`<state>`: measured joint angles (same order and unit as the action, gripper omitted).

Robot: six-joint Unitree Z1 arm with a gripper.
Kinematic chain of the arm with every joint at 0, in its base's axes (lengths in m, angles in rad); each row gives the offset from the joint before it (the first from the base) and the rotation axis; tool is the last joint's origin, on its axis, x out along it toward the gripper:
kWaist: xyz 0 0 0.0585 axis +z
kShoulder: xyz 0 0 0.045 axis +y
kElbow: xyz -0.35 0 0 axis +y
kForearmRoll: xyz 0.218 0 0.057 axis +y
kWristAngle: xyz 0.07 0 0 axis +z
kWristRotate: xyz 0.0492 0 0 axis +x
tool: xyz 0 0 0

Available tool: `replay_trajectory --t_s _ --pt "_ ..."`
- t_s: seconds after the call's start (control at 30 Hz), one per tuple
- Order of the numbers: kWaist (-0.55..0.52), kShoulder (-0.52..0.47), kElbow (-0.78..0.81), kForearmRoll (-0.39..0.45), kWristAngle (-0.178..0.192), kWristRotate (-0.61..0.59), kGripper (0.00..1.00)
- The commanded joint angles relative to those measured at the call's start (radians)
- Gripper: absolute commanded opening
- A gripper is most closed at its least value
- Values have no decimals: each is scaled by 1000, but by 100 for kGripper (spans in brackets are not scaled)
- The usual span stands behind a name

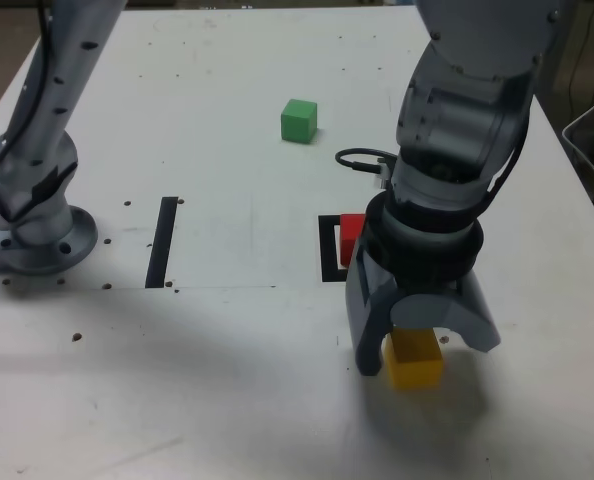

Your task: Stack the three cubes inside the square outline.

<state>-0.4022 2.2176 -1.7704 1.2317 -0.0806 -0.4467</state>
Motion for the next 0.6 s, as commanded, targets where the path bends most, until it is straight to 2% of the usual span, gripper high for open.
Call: replay_trajectory --t_s 0.0,0.13,0.4,0.57 --pt "0 11 3 1 3 -1 84" --pt "2 20 6 -3 1 3 81" --pt "1 17 3 -7 2 0 66" --pt "1 -2 12 -4 25 -46 55"
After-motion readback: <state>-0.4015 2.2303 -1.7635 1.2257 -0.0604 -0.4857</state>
